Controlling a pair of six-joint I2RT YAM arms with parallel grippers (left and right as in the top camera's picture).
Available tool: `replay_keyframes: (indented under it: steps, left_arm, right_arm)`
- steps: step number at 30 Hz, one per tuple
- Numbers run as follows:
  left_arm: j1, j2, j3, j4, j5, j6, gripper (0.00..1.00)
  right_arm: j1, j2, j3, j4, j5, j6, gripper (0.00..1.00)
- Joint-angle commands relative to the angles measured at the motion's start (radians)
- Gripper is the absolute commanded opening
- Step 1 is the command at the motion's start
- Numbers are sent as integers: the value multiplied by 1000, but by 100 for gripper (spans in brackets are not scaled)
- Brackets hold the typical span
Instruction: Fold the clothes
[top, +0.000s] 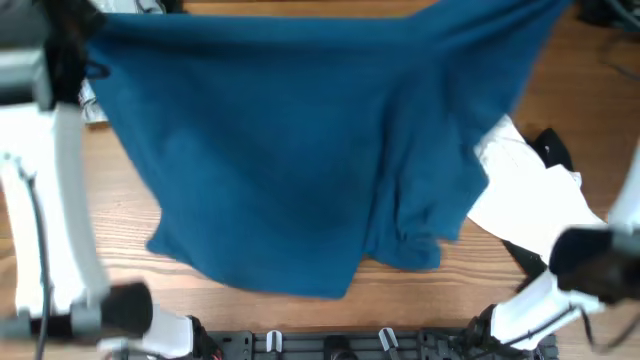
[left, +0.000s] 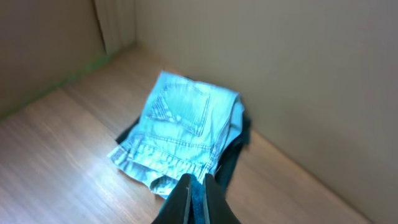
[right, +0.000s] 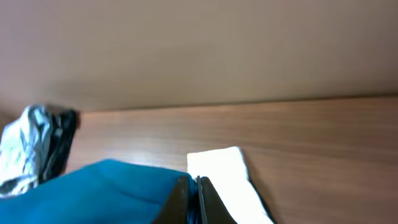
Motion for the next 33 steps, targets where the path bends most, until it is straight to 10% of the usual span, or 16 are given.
replay_keyframes:
  steps: [1, 11, 13, 15, 16, 18, 24, 33]
  left_arm:
    - [16, 188, 2, 93, -33, 19, 4]
    - [10, 379, 2, 256, -33, 23, 4]
    - [8, 379, 2, 237, -32, 23, 17]
    - [8, 379, 2, 225, -32, 23, 61]
    - [8, 379, 2, 216, -33, 23, 84]
    - [8, 378, 2, 193, -33, 25, 100]
    - [0, 311, 2, -174, 117, 71, 100]
    - [0, 313, 1, -240, 201, 71, 100]
  right_arm:
    - [92, 161, 4, 108, 83, 13, 4]
    - [195, 301, 4, 425, 146, 116, 8]
    - [196, 301, 4, 386, 138, 109, 75]
    - [196, 300, 4, 346, 139, 99, 100]
    - [195, 296, 4, 312, 140, 80, 100]
    - [185, 274, 4, 206, 159, 45, 100]
    - [109, 233, -72, -381, 387, -22, 100]
    - [125, 233, -480, -43, 570, 41, 55]
